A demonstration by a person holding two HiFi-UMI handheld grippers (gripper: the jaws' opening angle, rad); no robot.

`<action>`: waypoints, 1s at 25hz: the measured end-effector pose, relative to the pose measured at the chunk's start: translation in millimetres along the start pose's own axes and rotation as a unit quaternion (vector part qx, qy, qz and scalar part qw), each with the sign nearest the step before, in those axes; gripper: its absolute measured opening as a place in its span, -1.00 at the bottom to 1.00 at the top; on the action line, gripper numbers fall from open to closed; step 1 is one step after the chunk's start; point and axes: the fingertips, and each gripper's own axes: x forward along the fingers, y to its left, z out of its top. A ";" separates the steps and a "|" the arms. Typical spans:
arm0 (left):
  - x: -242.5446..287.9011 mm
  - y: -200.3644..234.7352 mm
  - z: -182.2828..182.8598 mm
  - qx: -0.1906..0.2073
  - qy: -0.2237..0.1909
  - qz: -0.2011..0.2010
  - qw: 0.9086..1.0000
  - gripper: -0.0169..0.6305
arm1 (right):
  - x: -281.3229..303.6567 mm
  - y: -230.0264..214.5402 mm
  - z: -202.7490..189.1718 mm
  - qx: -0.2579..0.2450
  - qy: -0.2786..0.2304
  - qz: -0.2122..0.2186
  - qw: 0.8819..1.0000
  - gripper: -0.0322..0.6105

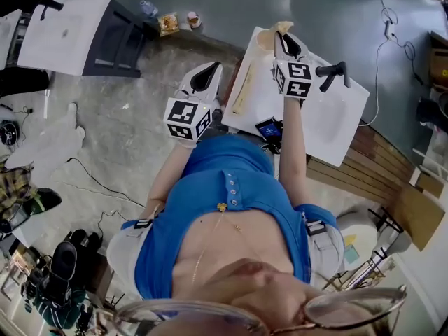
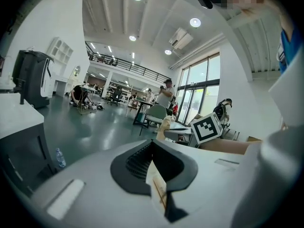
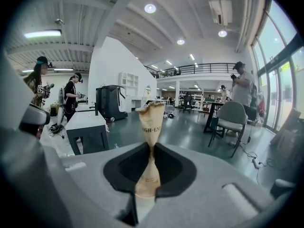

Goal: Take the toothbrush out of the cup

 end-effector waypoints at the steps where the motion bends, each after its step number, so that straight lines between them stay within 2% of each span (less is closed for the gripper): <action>1: 0.5 -0.7 0.9 0.001 0.000 -0.003 1.000 -0.94 | -2.7 -0.2 2.7 0.001 -0.003 -0.001 1.000 -0.78; 11: 1.1 -7.9 2.2 0.005 0.002 -0.033 0.999 -0.94 | -32.8 2.7 28.9 0.014 -0.031 -0.006 0.999 -0.79; 25: 3.3 -33.0 -8.9 0.020 0.013 -0.074 0.997 -0.94 | -80.5 14.2 36.9 0.022 -0.053 -0.004 0.998 -0.81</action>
